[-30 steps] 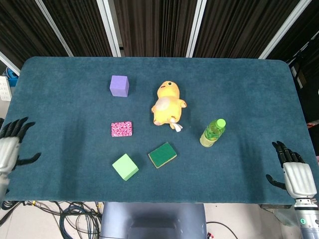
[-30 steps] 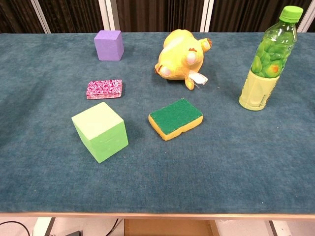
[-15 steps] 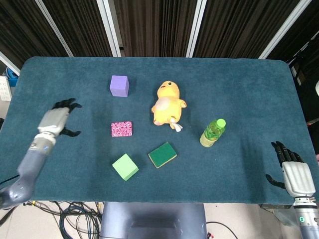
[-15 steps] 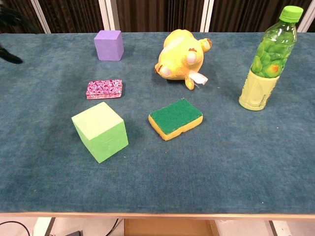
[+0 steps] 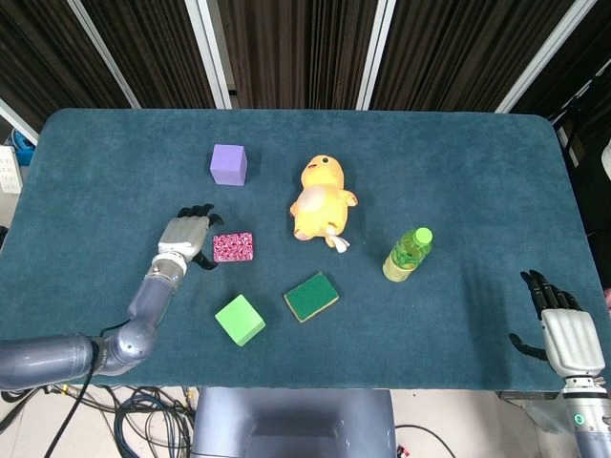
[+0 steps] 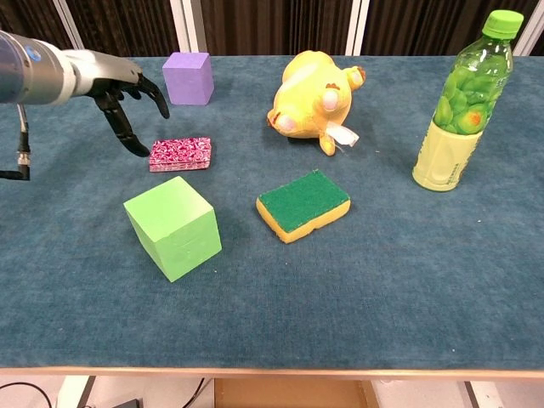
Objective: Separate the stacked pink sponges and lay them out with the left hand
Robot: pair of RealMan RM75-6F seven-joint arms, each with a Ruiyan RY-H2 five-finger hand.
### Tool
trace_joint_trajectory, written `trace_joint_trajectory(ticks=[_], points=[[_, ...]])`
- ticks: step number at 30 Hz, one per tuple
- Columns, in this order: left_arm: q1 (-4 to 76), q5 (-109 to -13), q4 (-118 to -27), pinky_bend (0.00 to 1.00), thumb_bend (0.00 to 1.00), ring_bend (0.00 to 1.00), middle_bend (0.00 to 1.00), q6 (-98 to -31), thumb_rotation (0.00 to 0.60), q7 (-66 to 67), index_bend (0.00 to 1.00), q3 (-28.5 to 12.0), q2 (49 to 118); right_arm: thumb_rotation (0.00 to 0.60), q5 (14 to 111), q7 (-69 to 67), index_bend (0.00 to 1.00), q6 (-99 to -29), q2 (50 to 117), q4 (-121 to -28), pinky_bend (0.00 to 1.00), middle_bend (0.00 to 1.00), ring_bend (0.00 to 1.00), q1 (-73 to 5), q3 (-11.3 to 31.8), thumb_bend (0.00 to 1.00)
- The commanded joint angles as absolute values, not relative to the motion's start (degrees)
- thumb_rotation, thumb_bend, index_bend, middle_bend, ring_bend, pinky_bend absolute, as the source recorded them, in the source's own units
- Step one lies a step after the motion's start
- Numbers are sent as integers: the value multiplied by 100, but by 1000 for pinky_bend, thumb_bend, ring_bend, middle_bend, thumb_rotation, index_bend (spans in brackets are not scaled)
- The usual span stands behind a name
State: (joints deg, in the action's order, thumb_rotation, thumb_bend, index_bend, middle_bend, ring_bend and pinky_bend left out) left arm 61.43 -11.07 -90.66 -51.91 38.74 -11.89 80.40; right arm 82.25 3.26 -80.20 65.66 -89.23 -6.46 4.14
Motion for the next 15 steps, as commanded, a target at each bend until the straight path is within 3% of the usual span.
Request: trace_joint_trajectory(ticks=[1, 15], points=[[6263, -974, -8887, 0, 183, 0, 103, -5365, 600, 3953, 319, -1173, 8255, 600, 8234, 301, 4, -8033, 6557, -8920, 217, 63, 158, -642, 416, 187], [6549, -532, -8315, 0, 215, 0, 104, -5414, 600, 4257, 347, -1217, 8795, 600, 8243, 227, 4, -8046, 6541, -8898, 216, 63, 158, -634, 416, 187]])
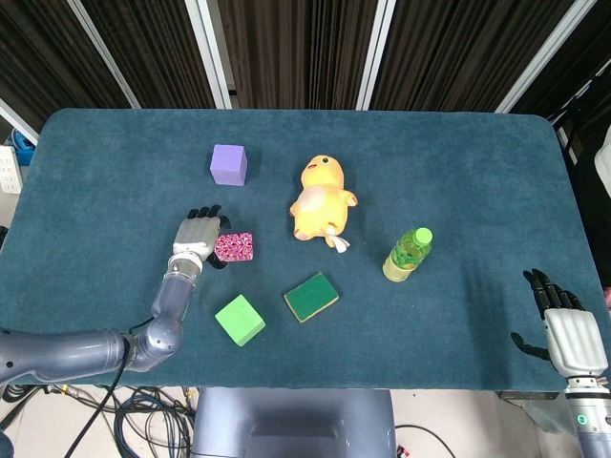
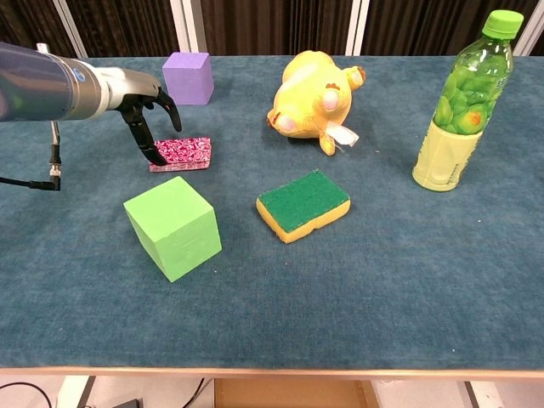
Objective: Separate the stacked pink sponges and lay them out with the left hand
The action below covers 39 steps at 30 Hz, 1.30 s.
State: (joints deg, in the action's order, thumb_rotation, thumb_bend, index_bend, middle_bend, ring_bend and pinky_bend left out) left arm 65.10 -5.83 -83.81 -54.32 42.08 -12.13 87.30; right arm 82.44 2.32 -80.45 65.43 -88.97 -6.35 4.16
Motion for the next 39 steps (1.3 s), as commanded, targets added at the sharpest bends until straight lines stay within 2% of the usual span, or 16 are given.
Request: trace_joint_trajectory(ticks=[1, 11, 39], points=[[6556, -522, -8291, 0, 217, 0, 104, -5412, 600, 4261, 348, -1223, 8818, 600, 8245, 222, 4, -8049, 6538, -8900, 217, 63, 158, -633, 417, 187], [6606, -428, -7918, 0, 217, 0, 104, -5323, 600, 4327, 368, -1288, 9081, 600, 8252, 168, 4, -8053, 6529, -8883, 217, 63, 158, -632, 421, 187], [6607, -470, -7796, 0, 244, 0, 106, -5446, 600, 4523, 442, -1368, 9239, 600, 8233, 128, 4, -8043, 6513, -8887, 216, 63, 158, -630, 427, 187]])
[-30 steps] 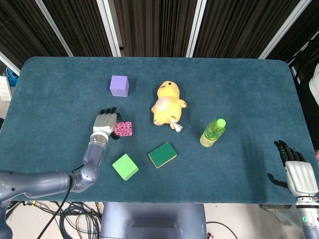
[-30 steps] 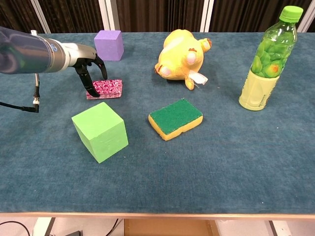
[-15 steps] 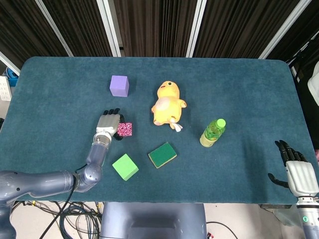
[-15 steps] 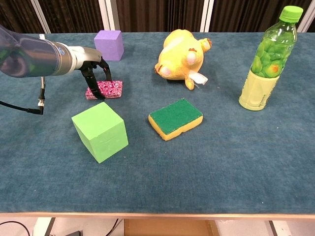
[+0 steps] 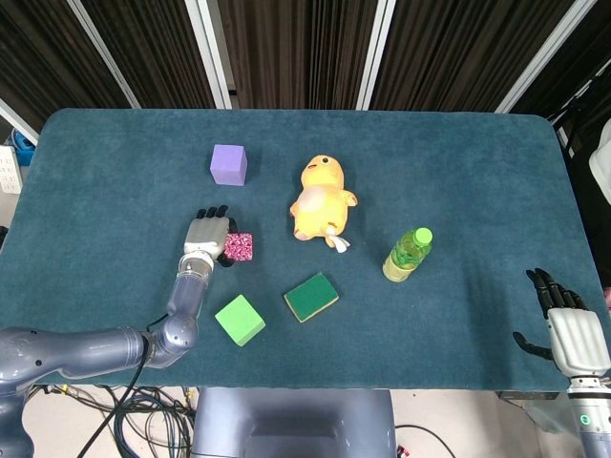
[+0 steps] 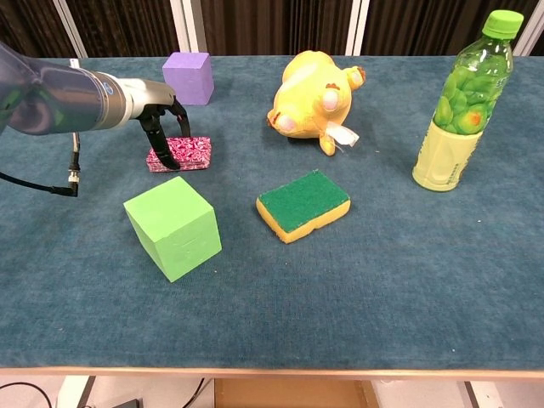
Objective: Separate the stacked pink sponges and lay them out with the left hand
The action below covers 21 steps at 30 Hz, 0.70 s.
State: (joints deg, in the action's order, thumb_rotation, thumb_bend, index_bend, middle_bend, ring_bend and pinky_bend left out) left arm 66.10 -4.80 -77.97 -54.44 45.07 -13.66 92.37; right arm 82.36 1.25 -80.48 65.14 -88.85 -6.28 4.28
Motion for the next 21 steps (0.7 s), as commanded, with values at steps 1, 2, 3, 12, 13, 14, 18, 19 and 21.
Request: trace_joint_trajectory(ticks=[1, 2, 3, 12, 13, 14, 18, 19, 21], points=[[6606, -464, -7792, 0, 248, 0, 106, -5446, 600, 4533, 446, -1374, 9241, 600, 8232, 134, 4, -8039, 6514, -8889, 216, 63, 158, -632, 426, 187], [6606, -461, -7790, 0, 253, 0, 106, -5448, 600, 4539, 452, -1380, 9240, 600, 8233, 137, 4, -8036, 6515, -8889, 216, 63, 158, -634, 426, 187], [6607, -457, -7792, 0, 257, 0, 107, -5454, 600, 4547, 456, -1391, 9238, 600, 8234, 138, 4, -8031, 6515, -8890, 216, 63, 158, -637, 426, 187], [6605, -464, -7938, 0, 258, 0, 107, -5543, 600, 4625, 463, -1453, 9143, 600, 8235, 136, 4, -8028, 6515, -8896, 217, 63, 159, -640, 425, 187], [6607, -458, -7957, 0, 258, 0, 107, -5557, 600, 4645, 463, -1455, 9131, 600, 8235, 138, 4, -8029, 6515, -8896, 217, 63, 159, -640, 425, 187], [6609, -454, -7969, 0, 258, 0, 107, -5564, 600, 4656, 463, -1458, 9124, 600, 8236, 138, 4, -8031, 6515, -8897, 217, 63, 159, -640, 426, 187], [6612, -447, -8053, 0, 258, 0, 107, -5583, 600, 4701, 463, -1473, 9082, 600, 8235, 145, 4, -8034, 6516, -8898, 217, 63, 158, -637, 424, 187], [6611, -432, -8070, 0, 258, 0, 106, -5573, 600, 4709, 463, -1476, 9071, 600, 8234, 144, 4, -8033, 6517, -8898, 217, 63, 159, -636, 423, 186], [6613, -405, -8087, 0, 258, 0, 107, -5564, 600, 4724, 464, -1483, 9056, 600, 8233, 146, 4, -8032, 6518, -8898, 217, 63, 158, -638, 424, 186]])
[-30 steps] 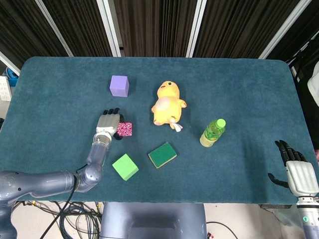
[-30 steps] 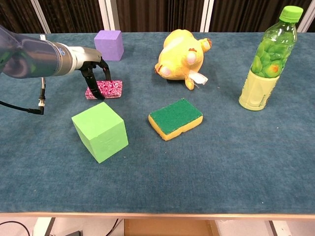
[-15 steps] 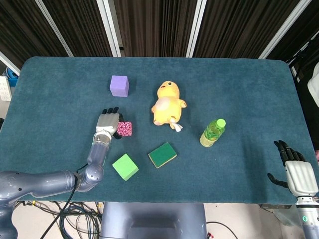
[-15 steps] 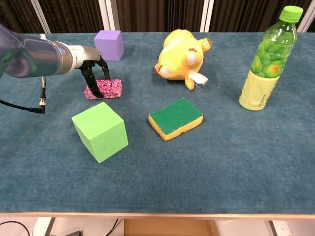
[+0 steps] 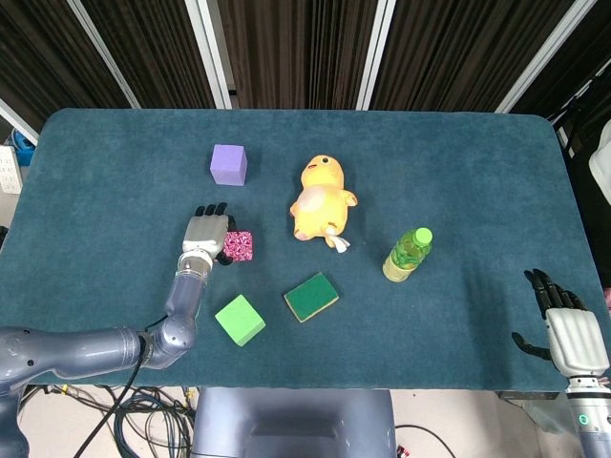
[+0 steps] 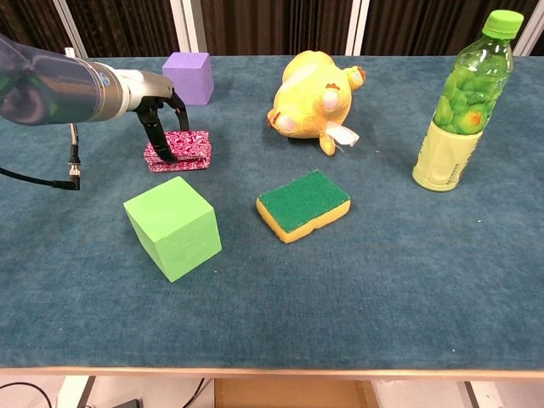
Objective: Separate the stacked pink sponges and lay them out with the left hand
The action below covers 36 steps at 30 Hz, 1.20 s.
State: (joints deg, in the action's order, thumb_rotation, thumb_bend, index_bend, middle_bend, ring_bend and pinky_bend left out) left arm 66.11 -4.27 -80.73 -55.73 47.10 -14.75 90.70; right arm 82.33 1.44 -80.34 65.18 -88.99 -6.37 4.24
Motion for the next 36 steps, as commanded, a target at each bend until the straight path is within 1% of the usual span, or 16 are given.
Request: trace_joint_trajectory(ticks=[1, 14, 24, 30, 36], points=[[6614, -397, -8089, 0, 258, 0, 107, -5567, 600, 4727, 465, -1491, 9053, 600, 8233, 148, 4, -8030, 6517, -8899, 217, 63, 158, -640, 424, 186], [6599, -387, -8199, 0, 258, 0, 115, -5585, 600, 4703, 484, -1564, 8981, 600, 8229, 145, 4, -8024, 6517, -8898, 216, 63, 159, -642, 424, 186], [6602, -335, -8213, 0, 258, 0, 116, -5617, 600, 4792, 491, -1508, 8976, 600, 8225, 139, 4, -8025, 6514, -8898, 217, 63, 158, -642, 426, 187], [6656, -425, -8318, 0, 258, 0, 120, -5702, 600, 4743, 499, -1634, 8972, 600, 8225, 136, 4, -8037, 6516, -8899, 216, 63, 158, -637, 429, 187], [6870, -118, -8536, 0, 272, 0, 122, -5972, 600, 4958, 499, -1833, 8983, 600, 8230, 117, 4, -8010, 6508, -8904, 217, 63, 158, -646, 419, 187]])
